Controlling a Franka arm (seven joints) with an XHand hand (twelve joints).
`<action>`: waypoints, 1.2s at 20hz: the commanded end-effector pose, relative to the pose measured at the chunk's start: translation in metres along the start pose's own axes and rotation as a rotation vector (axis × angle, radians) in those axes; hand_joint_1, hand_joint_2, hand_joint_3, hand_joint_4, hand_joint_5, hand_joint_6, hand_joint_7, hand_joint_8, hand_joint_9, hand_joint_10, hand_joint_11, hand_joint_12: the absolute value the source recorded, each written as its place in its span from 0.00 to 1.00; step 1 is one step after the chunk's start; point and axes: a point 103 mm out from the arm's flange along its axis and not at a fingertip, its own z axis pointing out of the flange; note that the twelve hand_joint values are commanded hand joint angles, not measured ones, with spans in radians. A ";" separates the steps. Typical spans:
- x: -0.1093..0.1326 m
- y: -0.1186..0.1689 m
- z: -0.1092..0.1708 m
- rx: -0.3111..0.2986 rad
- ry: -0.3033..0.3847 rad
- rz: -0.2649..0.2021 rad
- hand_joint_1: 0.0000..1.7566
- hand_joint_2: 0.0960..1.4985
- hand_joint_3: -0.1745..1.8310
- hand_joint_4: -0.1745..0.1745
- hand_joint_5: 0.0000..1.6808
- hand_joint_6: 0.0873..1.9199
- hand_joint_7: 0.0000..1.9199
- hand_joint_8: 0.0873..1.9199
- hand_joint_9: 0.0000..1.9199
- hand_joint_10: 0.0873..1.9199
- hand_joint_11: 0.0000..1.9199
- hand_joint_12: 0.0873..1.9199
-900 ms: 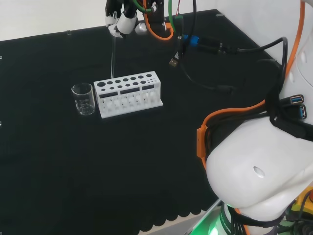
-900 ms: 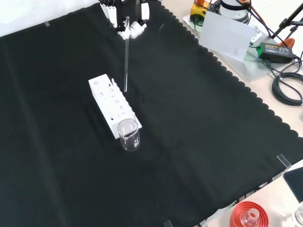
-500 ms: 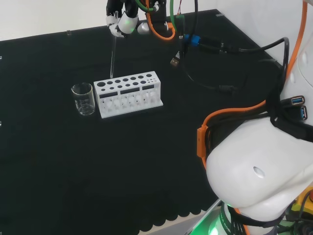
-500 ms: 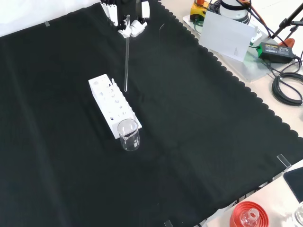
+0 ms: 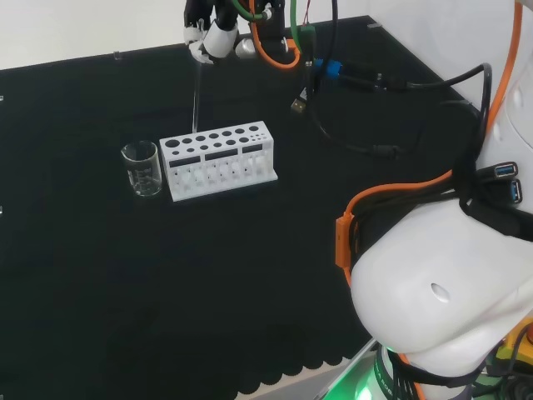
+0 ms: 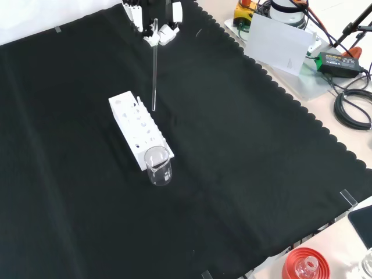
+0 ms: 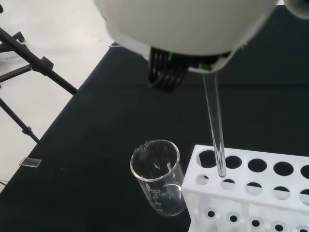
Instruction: Stir in the beaker to the left of the white test tube rack with the glass rod.
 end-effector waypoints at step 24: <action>0.039 0.046 -0.015 0.056 -0.017 -0.178 0.76 0.24 0.61 0.00 0.75 0.36 0.75 0.37 0.99 0.00 0.88 0.23</action>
